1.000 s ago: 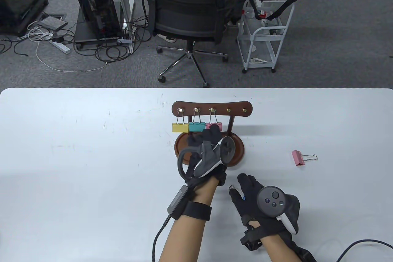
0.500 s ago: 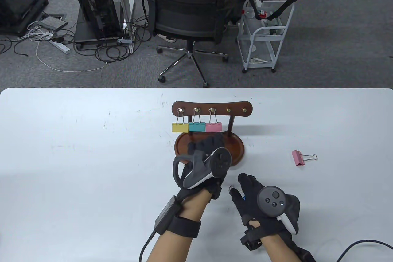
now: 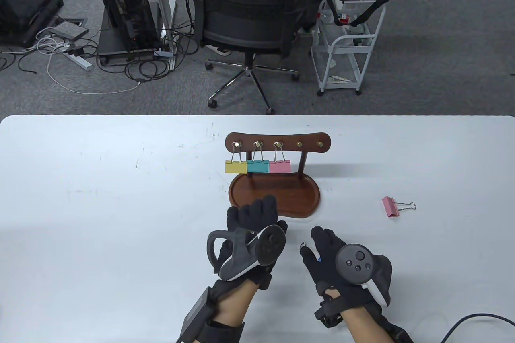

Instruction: Hook binder clip onto key rack

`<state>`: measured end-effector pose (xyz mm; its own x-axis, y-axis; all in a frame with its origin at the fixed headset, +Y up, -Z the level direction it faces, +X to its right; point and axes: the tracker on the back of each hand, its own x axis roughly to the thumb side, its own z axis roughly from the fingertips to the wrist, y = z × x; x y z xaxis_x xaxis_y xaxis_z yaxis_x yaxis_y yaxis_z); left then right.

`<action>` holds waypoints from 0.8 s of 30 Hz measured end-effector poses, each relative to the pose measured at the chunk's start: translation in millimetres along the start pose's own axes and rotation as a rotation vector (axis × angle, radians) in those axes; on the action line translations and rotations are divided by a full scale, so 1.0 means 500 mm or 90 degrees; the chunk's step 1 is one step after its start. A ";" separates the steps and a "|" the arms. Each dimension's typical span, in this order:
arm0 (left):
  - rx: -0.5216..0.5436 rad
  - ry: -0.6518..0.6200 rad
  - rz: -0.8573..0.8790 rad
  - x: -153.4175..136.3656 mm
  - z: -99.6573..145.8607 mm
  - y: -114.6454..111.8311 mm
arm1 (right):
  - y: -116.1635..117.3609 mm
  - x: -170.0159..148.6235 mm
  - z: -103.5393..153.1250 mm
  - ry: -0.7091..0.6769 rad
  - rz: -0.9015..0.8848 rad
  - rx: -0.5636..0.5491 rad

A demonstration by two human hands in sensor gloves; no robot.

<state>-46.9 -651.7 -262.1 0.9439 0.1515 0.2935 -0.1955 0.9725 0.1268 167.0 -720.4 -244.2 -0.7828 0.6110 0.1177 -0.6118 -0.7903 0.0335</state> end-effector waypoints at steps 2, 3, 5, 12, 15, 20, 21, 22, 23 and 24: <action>0.001 -0.001 -0.011 -0.007 0.015 -0.006 | -0.001 -0.002 0.001 0.002 0.003 -0.005; 0.002 0.002 -0.014 -0.010 0.022 -0.008 | -0.002 -0.002 0.001 0.002 0.006 -0.006; 0.003 0.005 -0.016 -0.016 0.033 -0.013 | -0.002 -0.002 0.000 0.002 0.011 -0.008; 0.016 0.027 -0.014 -0.033 0.064 -0.027 | 0.000 -0.001 -0.001 0.003 0.016 -0.007; 0.013 0.034 0.008 -0.040 0.074 -0.027 | -0.001 -0.001 0.000 0.001 0.016 -0.008; 0.020 0.035 0.009 -0.050 0.087 -0.025 | 0.000 0.000 0.000 -0.003 0.020 -0.011; 0.021 0.034 0.012 -0.052 0.090 -0.025 | 0.001 0.001 0.000 -0.004 0.024 -0.011; 0.020 0.034 0.014 -0.053 0.091 -0.025 | 0.002 0.001 0.000 -0.004 0.027 -0.010; 0.020 0.035 0.019 -0.055 0.094 -0.026 | 0.003 0.003 0.000 -0.005 0.032 -0.010; 0.020 0.033 0.020 -0.056 0.095 -0.026 | 0.005 0.004 0.001 -0.007 0.036 -0.009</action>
<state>-83.4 -677.1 -227.0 0.9495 0.1922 0.2480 -0.2333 0.9611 0.1482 164.1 -721.4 -243.6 -0.8149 0.5650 0.1294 -0.5683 -0.8227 0.0133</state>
